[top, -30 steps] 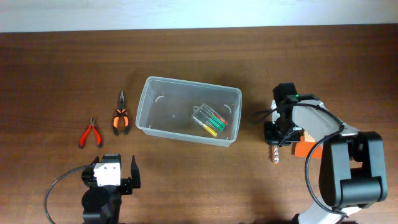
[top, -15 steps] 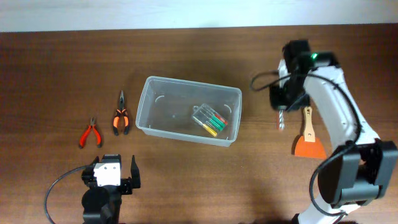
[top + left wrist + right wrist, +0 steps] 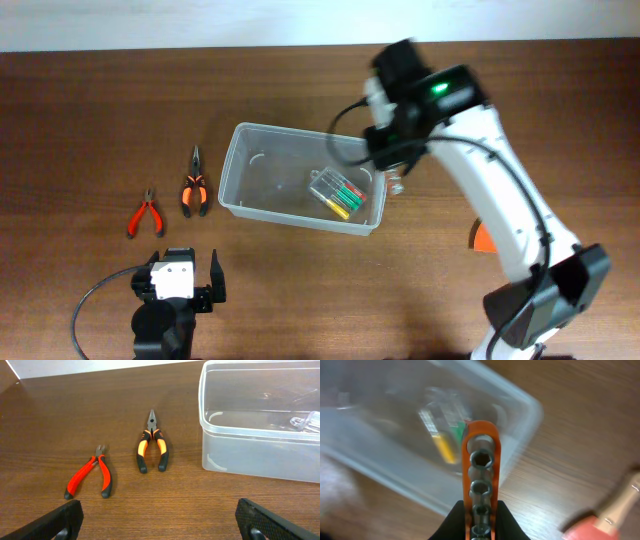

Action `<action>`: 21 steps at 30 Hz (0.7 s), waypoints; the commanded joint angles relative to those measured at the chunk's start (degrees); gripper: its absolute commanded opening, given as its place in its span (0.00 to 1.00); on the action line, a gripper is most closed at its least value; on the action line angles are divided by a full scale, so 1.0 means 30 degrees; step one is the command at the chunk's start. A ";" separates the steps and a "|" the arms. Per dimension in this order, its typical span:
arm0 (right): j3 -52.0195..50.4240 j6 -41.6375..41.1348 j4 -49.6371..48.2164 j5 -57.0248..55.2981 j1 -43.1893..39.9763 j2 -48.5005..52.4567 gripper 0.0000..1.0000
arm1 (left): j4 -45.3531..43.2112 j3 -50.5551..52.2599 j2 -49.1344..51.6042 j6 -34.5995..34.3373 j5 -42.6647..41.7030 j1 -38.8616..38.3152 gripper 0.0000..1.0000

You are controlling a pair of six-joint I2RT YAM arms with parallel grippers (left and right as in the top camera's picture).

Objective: Pack container
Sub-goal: 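Carry the orange bit strip into the container and release it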

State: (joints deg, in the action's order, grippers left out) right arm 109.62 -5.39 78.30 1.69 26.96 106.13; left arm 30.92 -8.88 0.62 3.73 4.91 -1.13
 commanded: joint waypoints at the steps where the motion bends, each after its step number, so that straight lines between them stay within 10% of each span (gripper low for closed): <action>1: 0.0430 -0.0299 -0.0648 -0.0889 0.2149 -0.0219 0.20 | -0.0022 0.0131 -0.0109 0.0372 0.0146 -0.0087 0.99; 12: 0.0393 -0.0291 -0.3060 -0.5115 0.5778 0.0219 0.04 | -0.0022 0.0131 -0.0109 0.0372 0.0146 -0.0087 0.99; 15: 0.0393 -0.0291 -0.2863 -0.5173 0.5530 0.0678 0.32 | -0.0022 0.0131 -0.0109 0.0372 0.0146 -0.0087 0.99; 21: 0.0393 -0.0991 -0.2149 -0.5107 0.3519 0.0743 0.43 | -0.0022 0.0131 -0.0109 0.0372 0.0146 -0.0087 0.99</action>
State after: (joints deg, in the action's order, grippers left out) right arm 109.67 -6.22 70.70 -11.70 41.45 108.14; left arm 30.92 -8.86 0.62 3.73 4.91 -1.13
